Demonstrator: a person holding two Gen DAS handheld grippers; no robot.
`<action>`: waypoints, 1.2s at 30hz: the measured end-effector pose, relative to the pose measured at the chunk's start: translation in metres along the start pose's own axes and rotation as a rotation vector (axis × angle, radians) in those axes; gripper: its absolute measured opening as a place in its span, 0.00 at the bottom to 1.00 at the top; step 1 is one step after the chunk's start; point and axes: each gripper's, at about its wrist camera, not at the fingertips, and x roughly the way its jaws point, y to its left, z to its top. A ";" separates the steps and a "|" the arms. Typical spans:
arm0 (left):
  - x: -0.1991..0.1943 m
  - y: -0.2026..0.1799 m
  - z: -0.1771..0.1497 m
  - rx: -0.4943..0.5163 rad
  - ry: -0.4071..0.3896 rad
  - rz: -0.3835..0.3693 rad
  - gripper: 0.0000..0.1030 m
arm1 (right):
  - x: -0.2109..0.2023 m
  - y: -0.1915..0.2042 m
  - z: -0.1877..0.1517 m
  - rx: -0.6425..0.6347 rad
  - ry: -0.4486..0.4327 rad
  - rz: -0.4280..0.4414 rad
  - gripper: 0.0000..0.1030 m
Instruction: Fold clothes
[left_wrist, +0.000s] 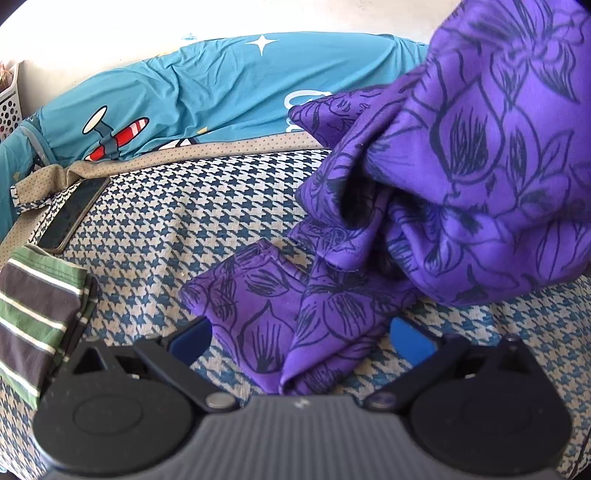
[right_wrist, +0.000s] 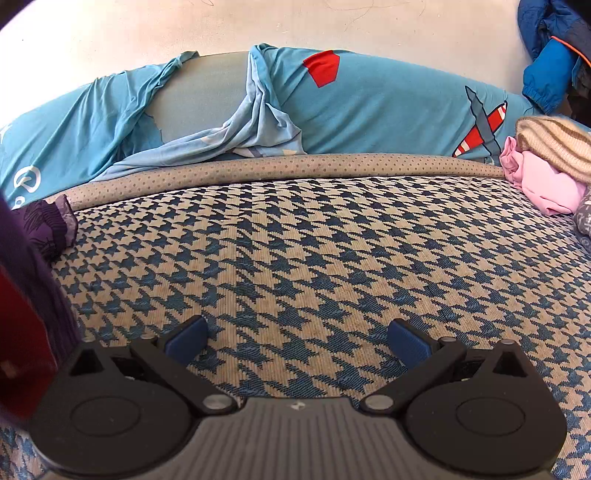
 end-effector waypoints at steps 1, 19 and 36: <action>0.000 0.000 0.000 -0.001 0.004 -0.002 1.00 | 0.000 0.000 0.000 0.000 0.000 0.000 1.00; 0.005 -0.013 0.006 0.023 0.045 -0.013 1.00 | 0.001 0.000 -0.001 0.000 -0.001 0.000 1.00; 0.010 -0.027 0.010 0.037 0.031 0.033 1.00 | 0.000 0.000 0.000 0.000 -0.001 0.000 1.00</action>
